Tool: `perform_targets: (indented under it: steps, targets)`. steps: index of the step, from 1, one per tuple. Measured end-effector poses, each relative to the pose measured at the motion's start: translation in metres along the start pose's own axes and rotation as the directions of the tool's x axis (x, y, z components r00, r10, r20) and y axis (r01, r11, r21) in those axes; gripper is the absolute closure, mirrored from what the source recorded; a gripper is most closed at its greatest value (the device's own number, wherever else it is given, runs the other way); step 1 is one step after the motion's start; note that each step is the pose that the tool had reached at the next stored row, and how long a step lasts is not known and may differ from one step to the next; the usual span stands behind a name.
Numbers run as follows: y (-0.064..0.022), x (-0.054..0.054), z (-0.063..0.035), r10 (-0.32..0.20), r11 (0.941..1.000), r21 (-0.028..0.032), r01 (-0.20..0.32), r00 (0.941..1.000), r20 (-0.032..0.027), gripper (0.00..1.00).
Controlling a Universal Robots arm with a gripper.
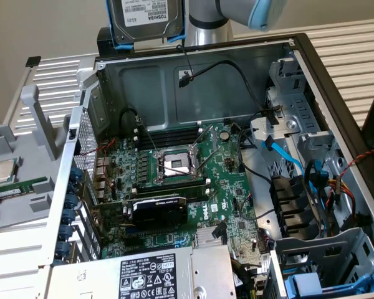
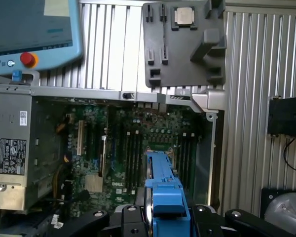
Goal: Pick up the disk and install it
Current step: 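Pick up the disk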
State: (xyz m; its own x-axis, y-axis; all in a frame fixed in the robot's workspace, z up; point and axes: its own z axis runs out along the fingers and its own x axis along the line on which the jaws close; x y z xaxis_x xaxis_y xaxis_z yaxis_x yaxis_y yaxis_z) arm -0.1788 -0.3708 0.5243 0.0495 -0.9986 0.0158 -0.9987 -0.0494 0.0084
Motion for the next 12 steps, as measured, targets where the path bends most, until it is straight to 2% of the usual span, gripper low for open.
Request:
perform_targets:
  steps: [2, 6, 12]
  targets:
    - [-0.0015, 0.007, 0.0005, 0.000, 1.0000, 0.0001, 0.000, 1.0000, 0.0001, 0.63]
    - [-0.0110, 0.021, 0.0011, 0.000, 1.0000, 0.0000, 0.000, 1.0000, 0.0001, 0.63]
    - [-0.0336, 0.035, 0.0012, 0.000, 1.0000, -0.0004, 0.000, 1.0000, 0.0001, 0.63]
